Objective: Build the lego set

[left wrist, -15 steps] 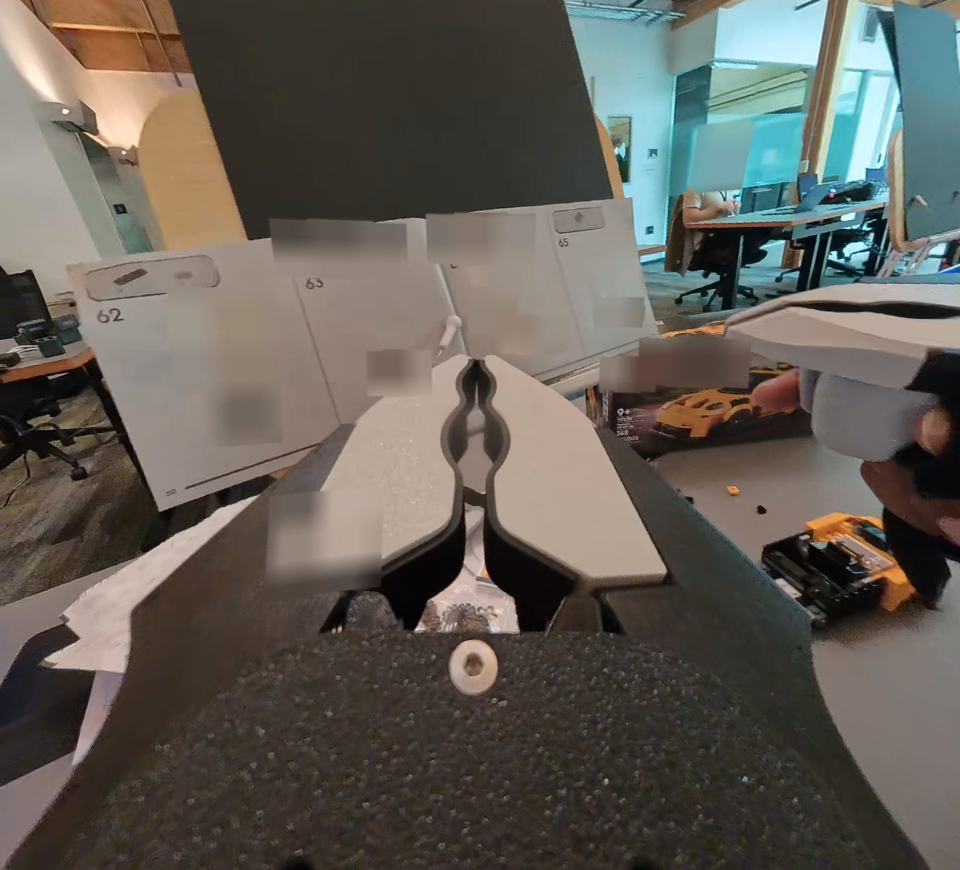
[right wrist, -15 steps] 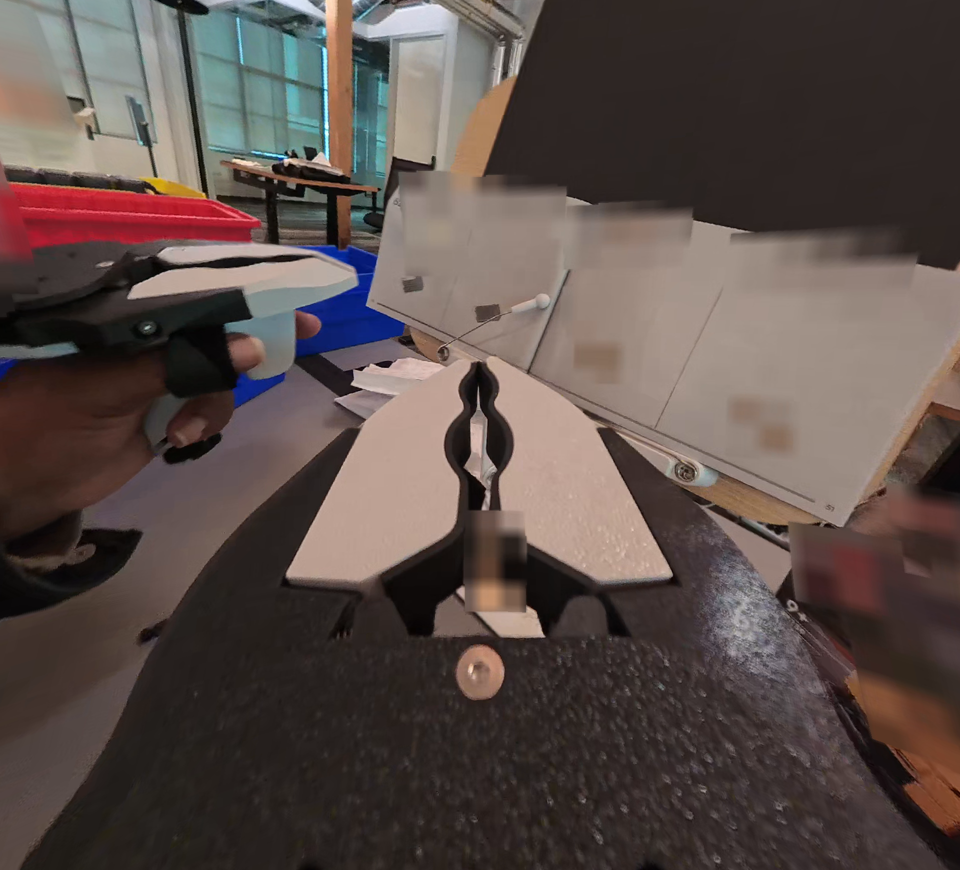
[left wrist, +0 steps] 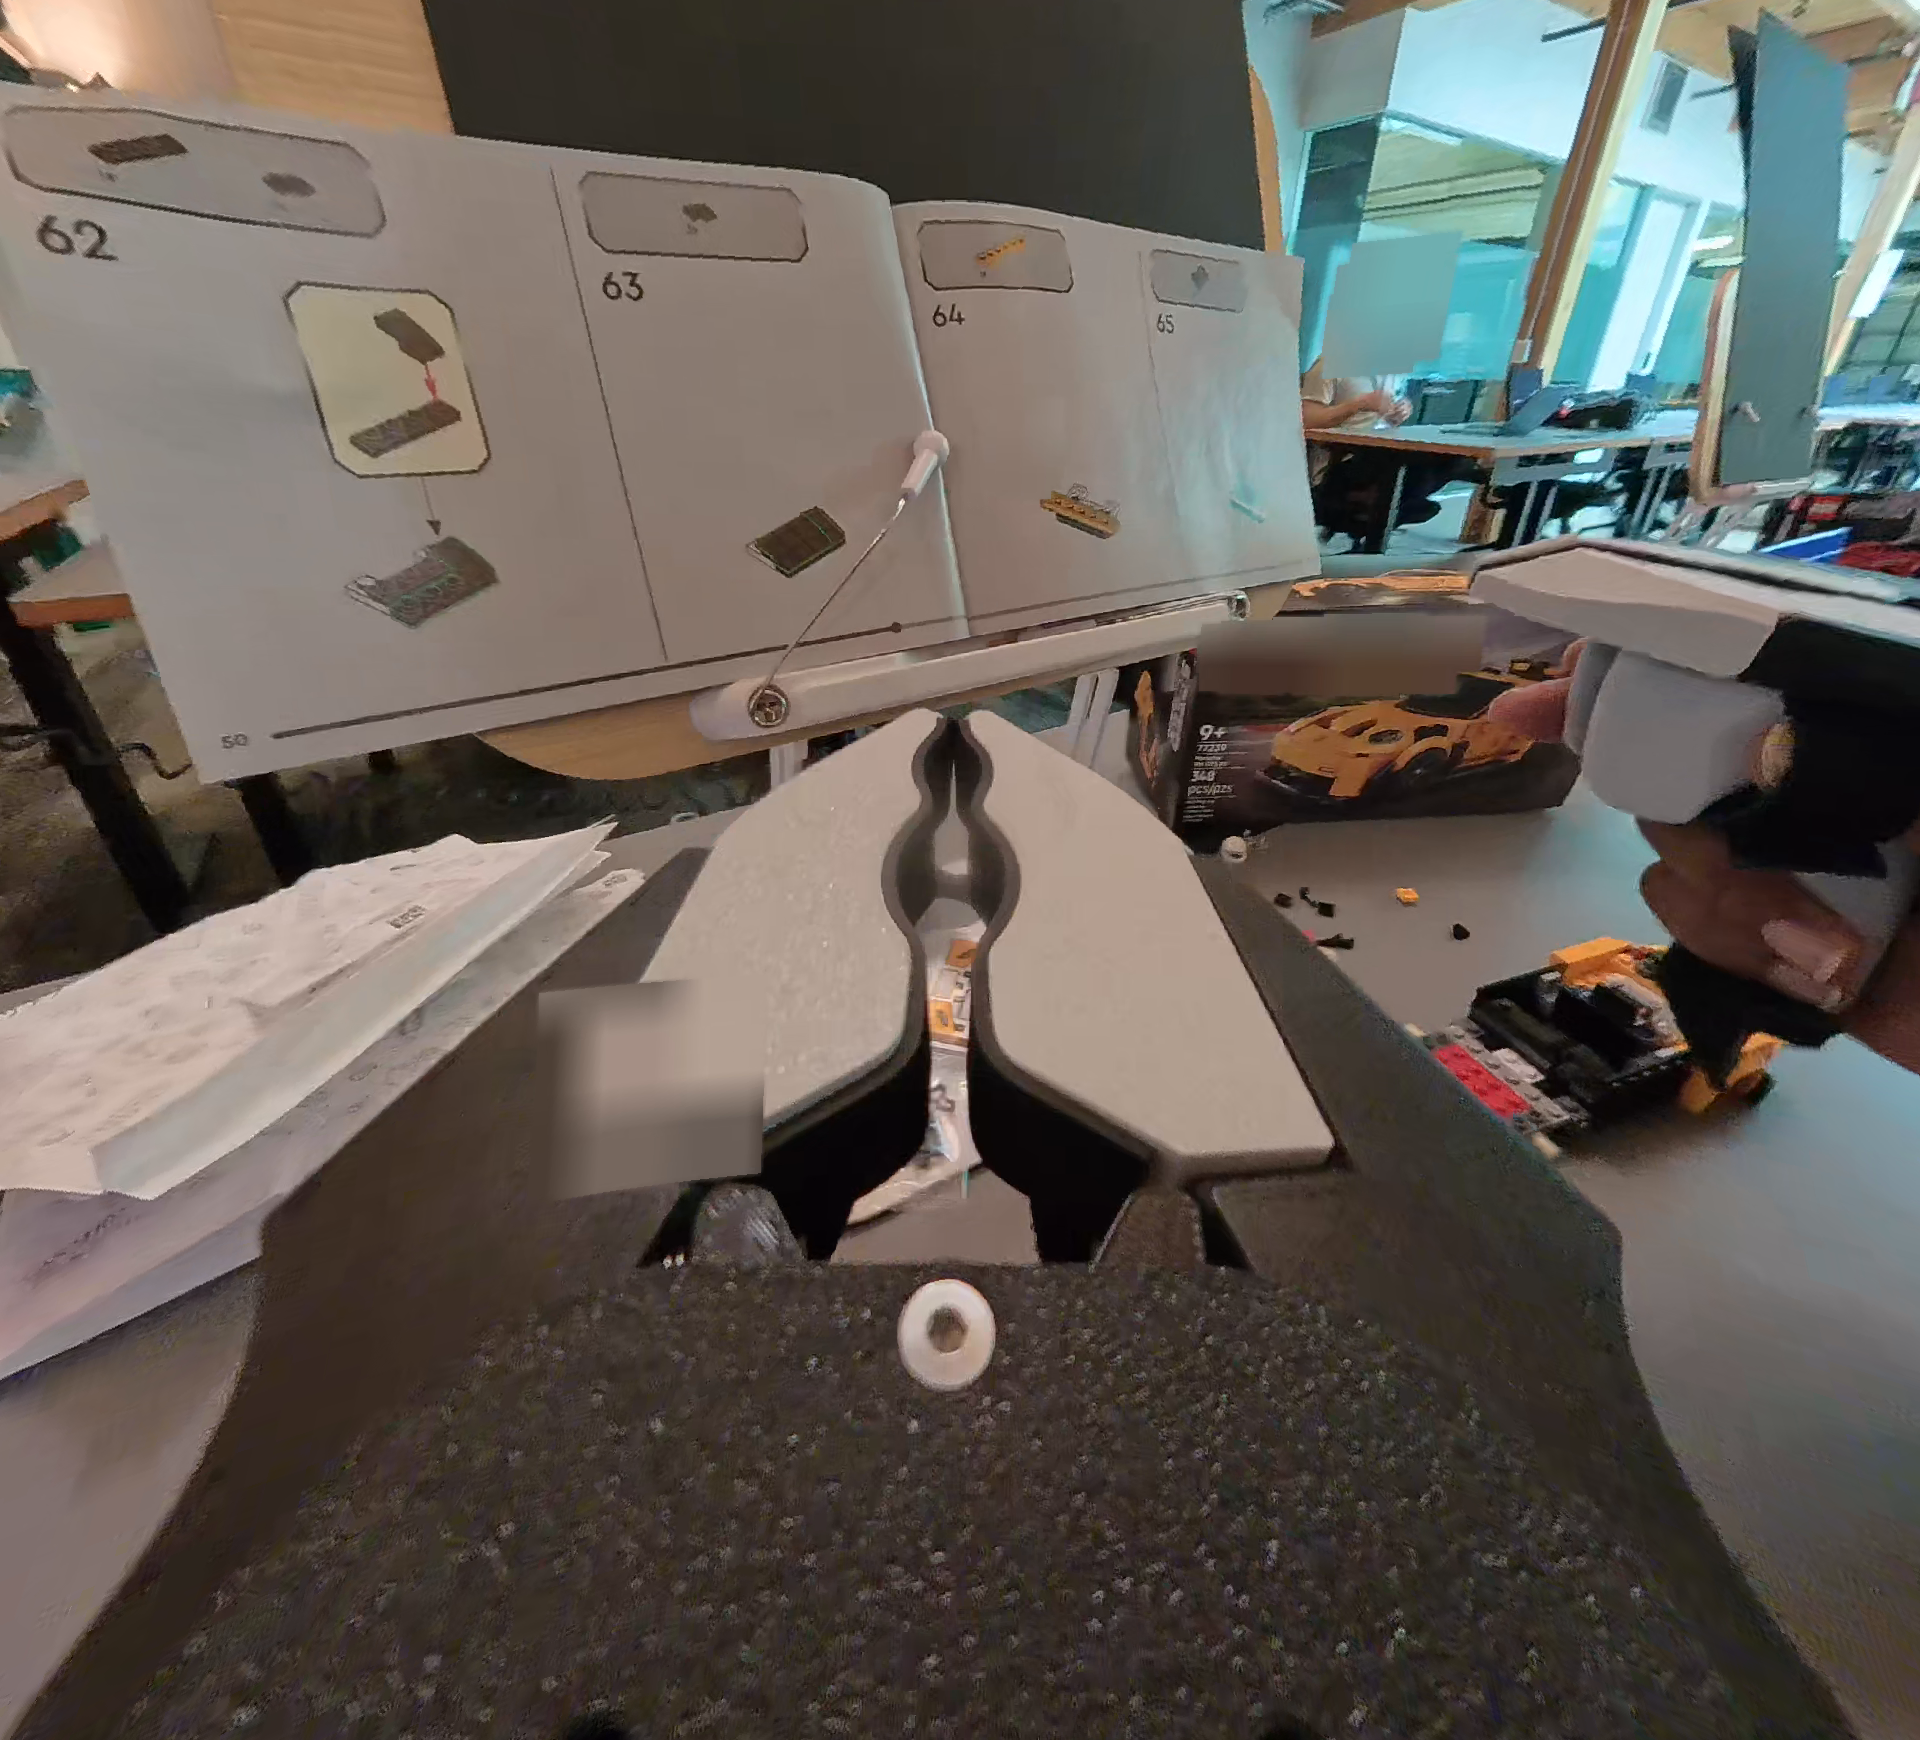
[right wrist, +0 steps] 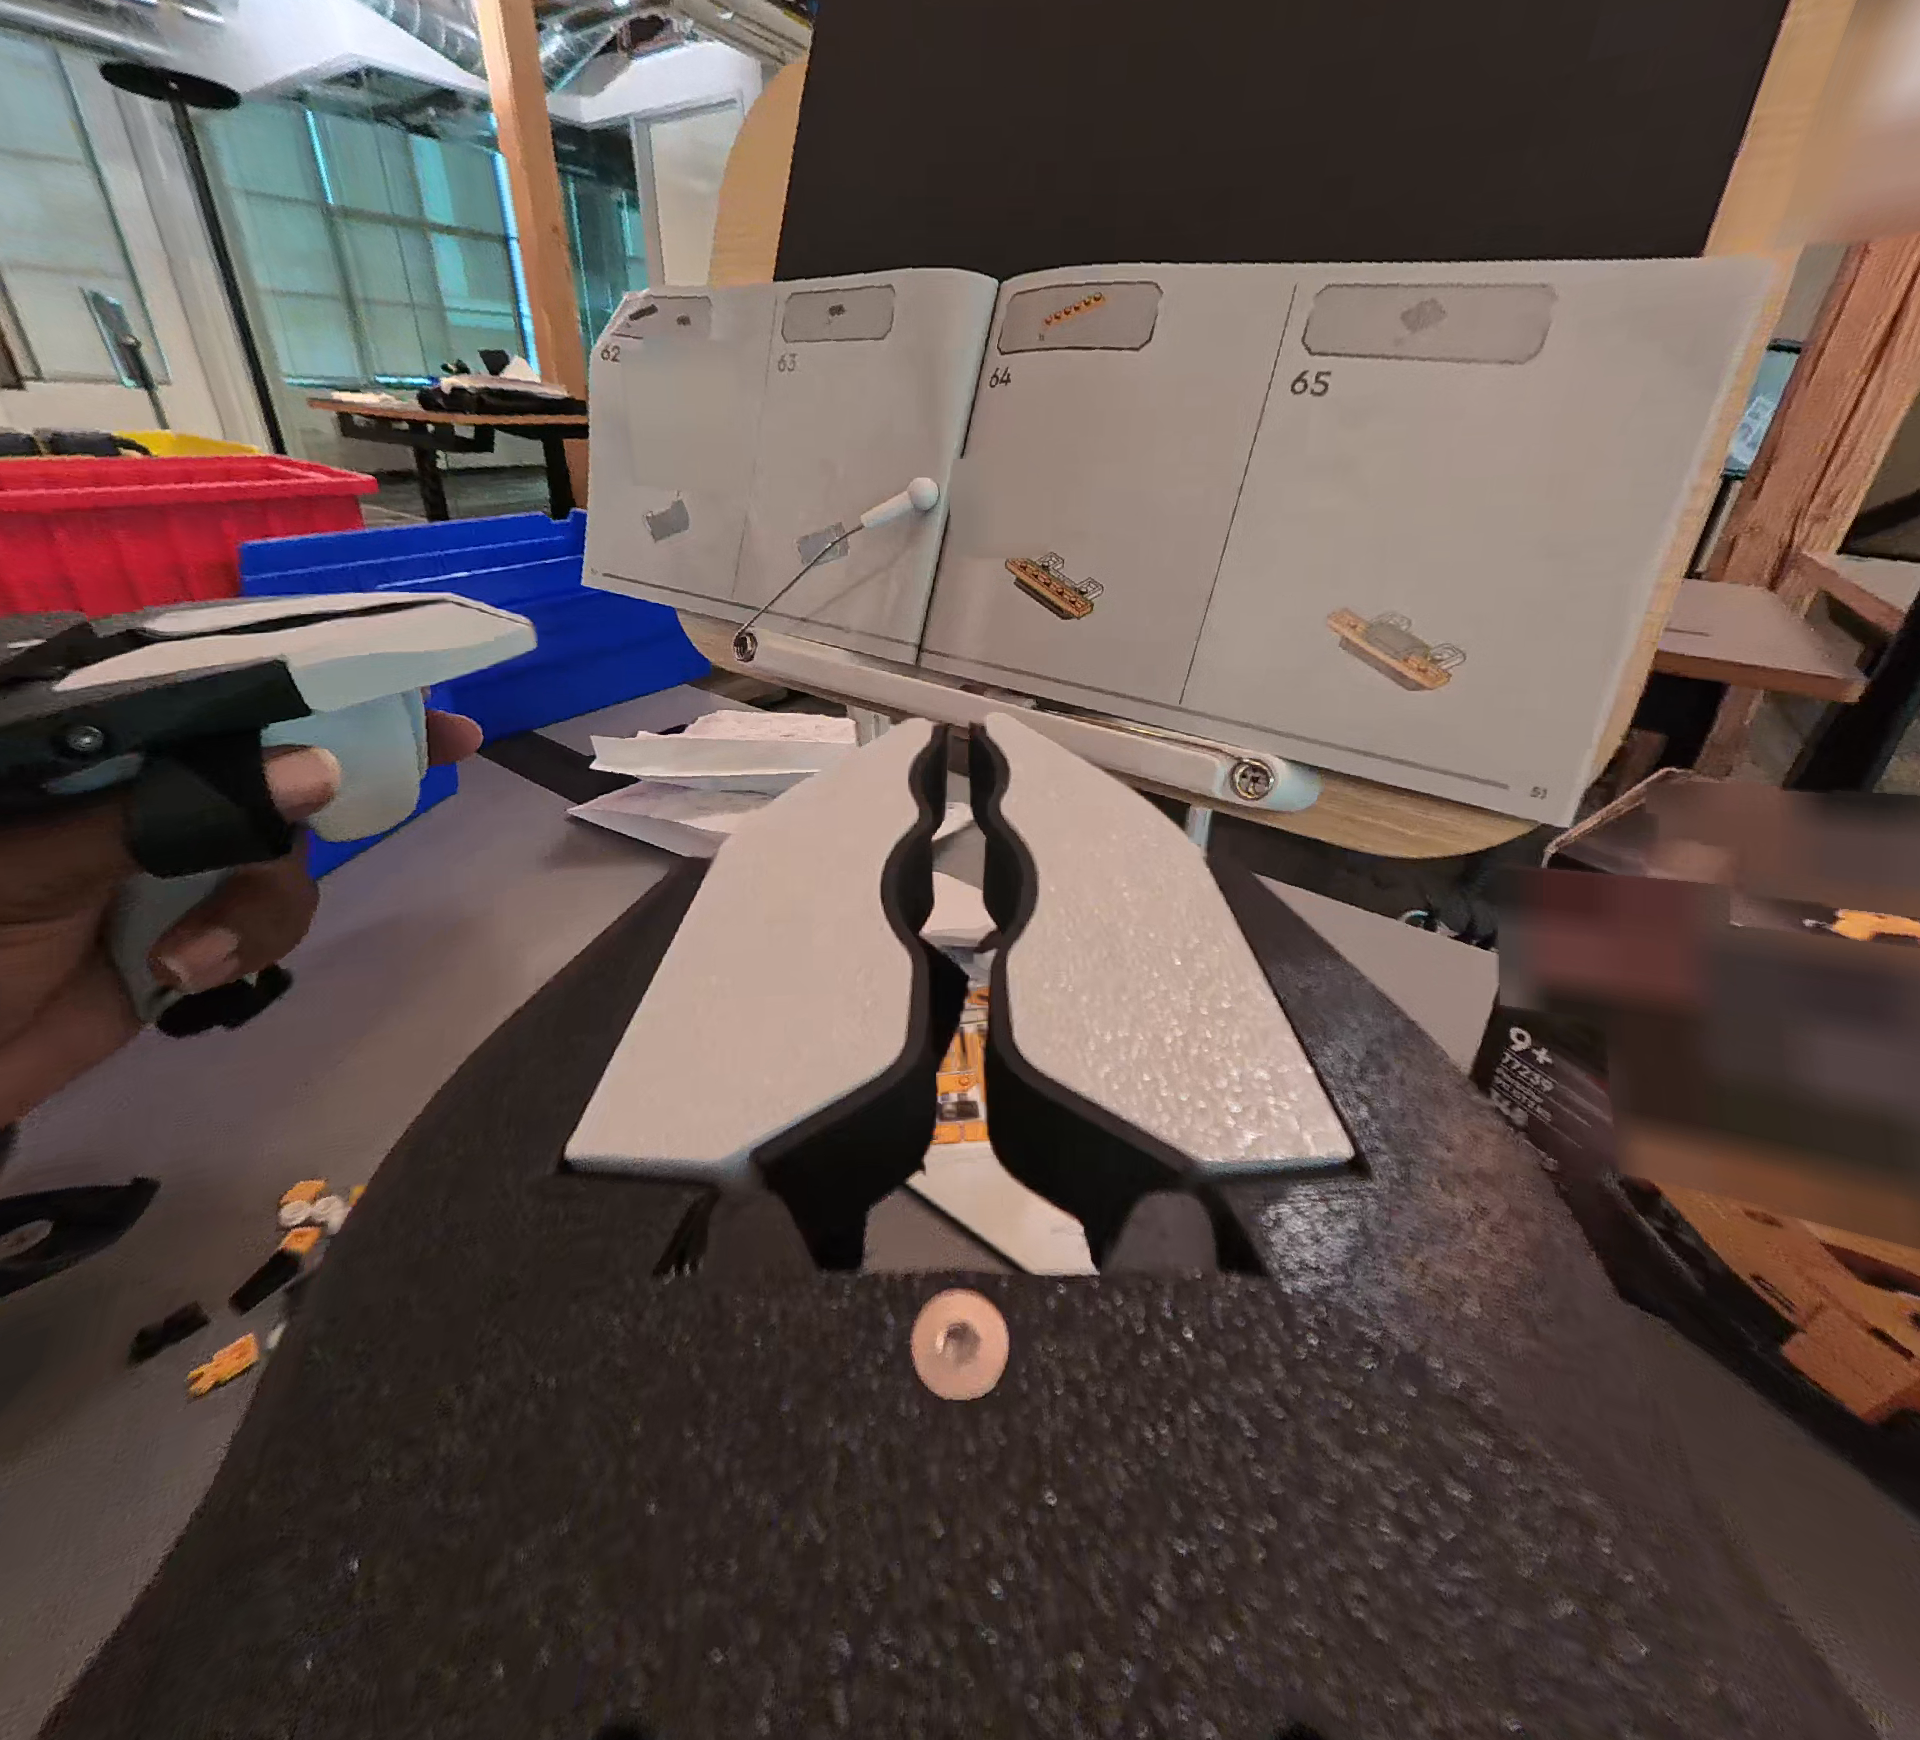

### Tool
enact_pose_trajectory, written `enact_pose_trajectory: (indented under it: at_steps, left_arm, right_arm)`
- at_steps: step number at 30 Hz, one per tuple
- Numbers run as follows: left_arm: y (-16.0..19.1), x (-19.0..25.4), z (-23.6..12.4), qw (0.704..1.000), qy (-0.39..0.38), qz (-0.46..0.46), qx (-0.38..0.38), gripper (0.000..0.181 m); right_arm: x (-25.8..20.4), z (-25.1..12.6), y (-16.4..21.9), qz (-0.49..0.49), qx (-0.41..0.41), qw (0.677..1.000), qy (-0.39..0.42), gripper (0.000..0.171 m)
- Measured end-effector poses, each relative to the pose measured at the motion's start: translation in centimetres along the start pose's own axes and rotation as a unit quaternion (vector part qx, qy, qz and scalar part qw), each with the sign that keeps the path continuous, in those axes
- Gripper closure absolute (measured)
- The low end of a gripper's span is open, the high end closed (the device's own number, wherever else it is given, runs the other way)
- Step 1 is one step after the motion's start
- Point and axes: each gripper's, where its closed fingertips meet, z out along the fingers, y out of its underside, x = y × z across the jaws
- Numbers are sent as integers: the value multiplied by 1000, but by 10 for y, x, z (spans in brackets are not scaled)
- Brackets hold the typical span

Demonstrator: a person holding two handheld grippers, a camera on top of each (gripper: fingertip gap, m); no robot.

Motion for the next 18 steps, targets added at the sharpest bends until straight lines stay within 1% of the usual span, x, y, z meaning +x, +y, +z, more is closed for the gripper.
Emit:
enact_pose_trajectory:
  at_steps: [4, 9, 13, 15, 18]
  left_arm:
    - [-12, -1, -3, 1000, -12, 5, 11, 181]
    - [-31, 8, -7, 997, -28, 66, 18, 181]
    - [-44, 10, -9, 997, -27, 67, 22, 181]
    - [-47, 11, -10, 997, -26, 61, 26, 181]
    - [-49, 15, -10, 998, -15, 49, 32, 181]
  right_arm:
    - [-5, 0, -5, -8, 2, 1000, 5, 166]
    - [-21, -5, -27, -47, 28, 998, 5, 167]
    - [-26, -3, -47, -68, 47, 996, 18, 168]
    - [-19, 11, -54, -82, 42, 995, 38, 169]
    - [-9, 51, -64, -69, 27, 996, 42, 169]
